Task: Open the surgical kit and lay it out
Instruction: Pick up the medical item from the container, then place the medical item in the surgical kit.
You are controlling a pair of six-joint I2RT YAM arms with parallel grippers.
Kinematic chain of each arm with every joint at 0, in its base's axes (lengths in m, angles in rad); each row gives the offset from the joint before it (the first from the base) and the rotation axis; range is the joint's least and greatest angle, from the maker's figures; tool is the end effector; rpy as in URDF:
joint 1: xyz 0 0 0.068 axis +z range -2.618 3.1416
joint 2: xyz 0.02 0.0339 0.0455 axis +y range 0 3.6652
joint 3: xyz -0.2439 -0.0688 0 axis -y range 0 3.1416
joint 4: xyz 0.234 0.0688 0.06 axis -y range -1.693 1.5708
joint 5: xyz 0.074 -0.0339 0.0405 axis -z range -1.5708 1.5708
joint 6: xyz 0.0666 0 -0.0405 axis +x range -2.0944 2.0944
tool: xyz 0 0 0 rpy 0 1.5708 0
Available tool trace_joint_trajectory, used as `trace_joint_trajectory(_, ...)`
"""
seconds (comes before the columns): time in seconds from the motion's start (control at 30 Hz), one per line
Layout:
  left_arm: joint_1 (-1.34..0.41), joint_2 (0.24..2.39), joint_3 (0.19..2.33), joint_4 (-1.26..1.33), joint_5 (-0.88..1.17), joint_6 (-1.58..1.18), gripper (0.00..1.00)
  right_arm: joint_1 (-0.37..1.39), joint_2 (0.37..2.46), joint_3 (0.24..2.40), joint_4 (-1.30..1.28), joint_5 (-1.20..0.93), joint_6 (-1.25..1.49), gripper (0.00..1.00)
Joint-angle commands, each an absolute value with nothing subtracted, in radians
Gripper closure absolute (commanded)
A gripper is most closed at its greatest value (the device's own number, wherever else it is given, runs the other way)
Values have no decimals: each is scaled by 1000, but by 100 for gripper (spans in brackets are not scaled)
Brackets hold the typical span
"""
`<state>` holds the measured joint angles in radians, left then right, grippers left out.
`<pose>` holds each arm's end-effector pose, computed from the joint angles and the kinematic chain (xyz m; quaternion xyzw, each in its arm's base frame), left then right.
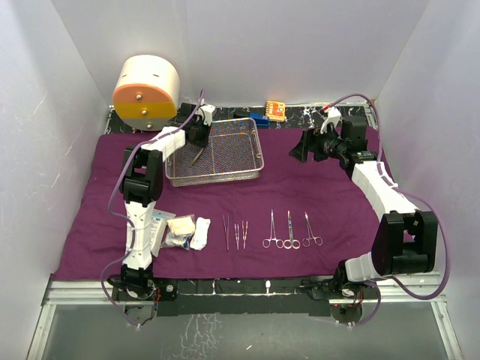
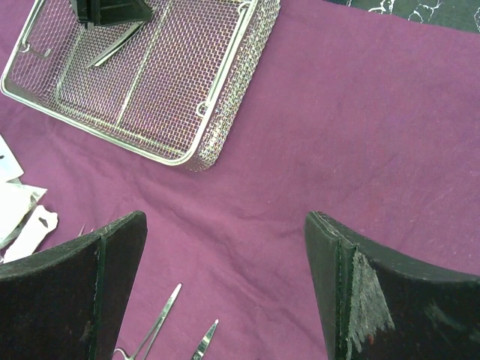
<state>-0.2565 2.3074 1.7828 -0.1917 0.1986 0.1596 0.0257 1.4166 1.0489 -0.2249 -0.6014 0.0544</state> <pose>0.5011 -0.1450 0.1374 0.2273 0.8776 -0.1101 0.4075 0.3283 0.0461 0.2544 -0.1270 0.8451 0.2792 0.4379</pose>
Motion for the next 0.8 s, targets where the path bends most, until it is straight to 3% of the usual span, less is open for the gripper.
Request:
trace_joint_trajectory(0.0,-254,2223,1845,-269,215,152,100,21,1395,1040,-146,-620,59,16)
trace_joint_trajectory(0.4,-253,2052,1781,-227,229,125,100,43,1437,1085,-120,-663,55,19)
trace_joint_trajectory(0.77,-298,1856,1717,-176,224,-87,100,246,1544,1221,26,-671,156,27)
